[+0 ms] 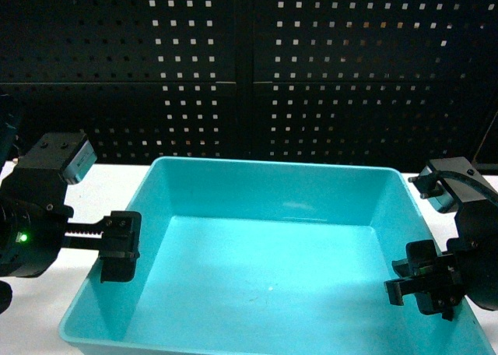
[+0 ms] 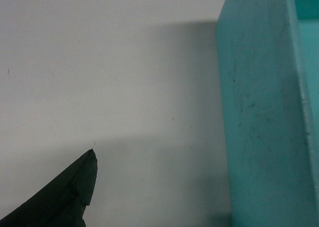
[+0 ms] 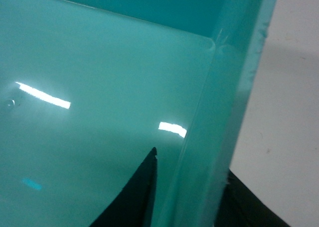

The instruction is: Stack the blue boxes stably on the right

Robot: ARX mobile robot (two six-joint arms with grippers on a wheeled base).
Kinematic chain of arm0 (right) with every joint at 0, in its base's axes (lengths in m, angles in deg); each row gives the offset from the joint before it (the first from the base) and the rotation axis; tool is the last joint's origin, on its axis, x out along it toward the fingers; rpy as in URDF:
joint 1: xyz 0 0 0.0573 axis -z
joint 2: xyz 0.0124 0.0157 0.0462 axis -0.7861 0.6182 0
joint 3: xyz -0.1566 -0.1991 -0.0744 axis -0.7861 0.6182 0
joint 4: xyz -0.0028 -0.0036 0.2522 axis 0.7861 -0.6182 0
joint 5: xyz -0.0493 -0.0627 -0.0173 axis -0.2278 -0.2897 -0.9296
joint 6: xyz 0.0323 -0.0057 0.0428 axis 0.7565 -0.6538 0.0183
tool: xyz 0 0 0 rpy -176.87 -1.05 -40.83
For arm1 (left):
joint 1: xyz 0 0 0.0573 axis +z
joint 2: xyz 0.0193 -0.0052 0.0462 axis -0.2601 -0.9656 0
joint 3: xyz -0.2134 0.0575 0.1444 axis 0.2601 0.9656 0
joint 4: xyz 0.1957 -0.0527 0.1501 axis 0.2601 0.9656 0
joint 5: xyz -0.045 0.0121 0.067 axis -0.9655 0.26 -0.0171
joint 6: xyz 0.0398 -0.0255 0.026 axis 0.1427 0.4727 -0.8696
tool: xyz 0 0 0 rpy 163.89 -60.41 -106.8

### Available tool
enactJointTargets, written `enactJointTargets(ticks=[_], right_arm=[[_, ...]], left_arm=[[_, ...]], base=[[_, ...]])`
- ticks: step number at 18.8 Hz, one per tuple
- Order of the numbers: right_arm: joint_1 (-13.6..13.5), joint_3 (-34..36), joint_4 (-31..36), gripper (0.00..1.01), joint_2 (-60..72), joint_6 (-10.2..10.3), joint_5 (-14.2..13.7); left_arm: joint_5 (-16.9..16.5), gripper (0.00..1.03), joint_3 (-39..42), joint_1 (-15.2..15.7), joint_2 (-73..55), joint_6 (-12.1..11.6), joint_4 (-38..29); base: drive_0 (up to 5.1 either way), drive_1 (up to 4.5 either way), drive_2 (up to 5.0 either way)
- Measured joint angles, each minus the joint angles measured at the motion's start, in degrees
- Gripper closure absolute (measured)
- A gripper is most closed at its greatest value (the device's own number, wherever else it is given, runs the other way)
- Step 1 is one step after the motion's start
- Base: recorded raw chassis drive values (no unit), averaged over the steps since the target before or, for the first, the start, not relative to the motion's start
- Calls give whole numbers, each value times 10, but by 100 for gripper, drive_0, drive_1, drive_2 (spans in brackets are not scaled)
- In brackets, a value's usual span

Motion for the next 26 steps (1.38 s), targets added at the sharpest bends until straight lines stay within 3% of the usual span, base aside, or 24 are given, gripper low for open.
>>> enactJointTargets(ticks=[1, 3, 5, 9, 11, 12, 14, 15, 18, 21, 23, 26], right_arm=[[-1, 2, 3, 77, 0, 2, 0], [-3, 2, 10, 92, 0, 28, -8], [-5, 3, 10, 93, -1, 27, -2], [-11, 10, 20, 93, -2, 28, -9], [-11, 16, 29, 93, -4, 28, -12], [-11, 20, 36, 94, -5, 28, -14], [-12, 24, 40, 94, -7, 28, -14], [-12, 27, 42, 94, -8, 28, -14], [-11, 41, 59, 94, -16, 31, -6], [-11, 53, 51, 94, -41, 46, -1], [-7, 45, 31, 94, -109, 56, -2], [-2, 12, -7, 94, -180, 58, -6]], left_arm=[[2, 5, 2, -2, 0, 2, 0], [13, 5, 9, -15, 0, 14, 0], [13, 5, 10, -26, -1, 28, 6], [34, 42, 10, -47, -6, 81, 43], [38, 63, 10, -53, -6, 122, 50], [39, 76, 10, -58, -5, 145, 53], [25, 93, 11, -59, -2, 164, 52], [18, 98, 17, -59, 1, 174, 45], [31, 98, 54, -59, 21, 160, -6], [34, 98, 64, -59, 58, 137, 0], [40, 98, 42, -59, 113, 106, 8], [42, 98, 0, -61, 158, 80, 32]], base=[[0, 0, 0], [0, 0, 0], [0, 0, 0], [0, 0, 0], [0, 0, 0], [0, 0, 0], [0, 0, 0], [0, 0, 0], [0, 0, 0], [0, 0, 0], [0, 0, 0], [0, 0, 0]])
